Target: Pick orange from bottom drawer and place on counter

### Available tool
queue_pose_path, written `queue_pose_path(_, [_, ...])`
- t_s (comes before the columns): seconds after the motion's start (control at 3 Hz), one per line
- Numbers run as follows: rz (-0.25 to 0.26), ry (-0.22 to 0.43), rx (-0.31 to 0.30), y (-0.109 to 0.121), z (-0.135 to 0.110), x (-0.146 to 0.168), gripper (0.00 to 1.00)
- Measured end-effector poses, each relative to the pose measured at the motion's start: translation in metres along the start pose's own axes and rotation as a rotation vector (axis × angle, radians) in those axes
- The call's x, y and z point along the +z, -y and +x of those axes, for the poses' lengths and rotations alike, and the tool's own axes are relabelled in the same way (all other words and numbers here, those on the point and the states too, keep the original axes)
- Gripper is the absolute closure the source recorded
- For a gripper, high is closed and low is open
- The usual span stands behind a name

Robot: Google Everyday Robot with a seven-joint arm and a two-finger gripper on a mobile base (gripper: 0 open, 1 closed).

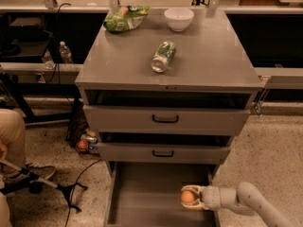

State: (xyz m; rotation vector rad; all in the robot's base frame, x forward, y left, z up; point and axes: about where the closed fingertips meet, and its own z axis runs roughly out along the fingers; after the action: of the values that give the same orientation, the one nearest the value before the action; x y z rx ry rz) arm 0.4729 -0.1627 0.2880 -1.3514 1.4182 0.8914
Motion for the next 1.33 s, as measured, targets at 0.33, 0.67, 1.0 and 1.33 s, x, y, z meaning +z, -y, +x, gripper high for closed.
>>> queue_pose_path(0.33, [0.038,0.021,-0.065,0.0,-0.028,-0.028,1.0])
queue_pose_path(0.67, [0.055,0.008,-0.121,0.006,-0.054,-0.053,1.0])
queue_pose_path(1.0, [0.06,0.01,-0.127,0.008,-0.056,-0.053,1.0])
queue_pose_path(1.33, [0.106,0.002,-0.156,0.019,-0.075,-0.075,1.0])
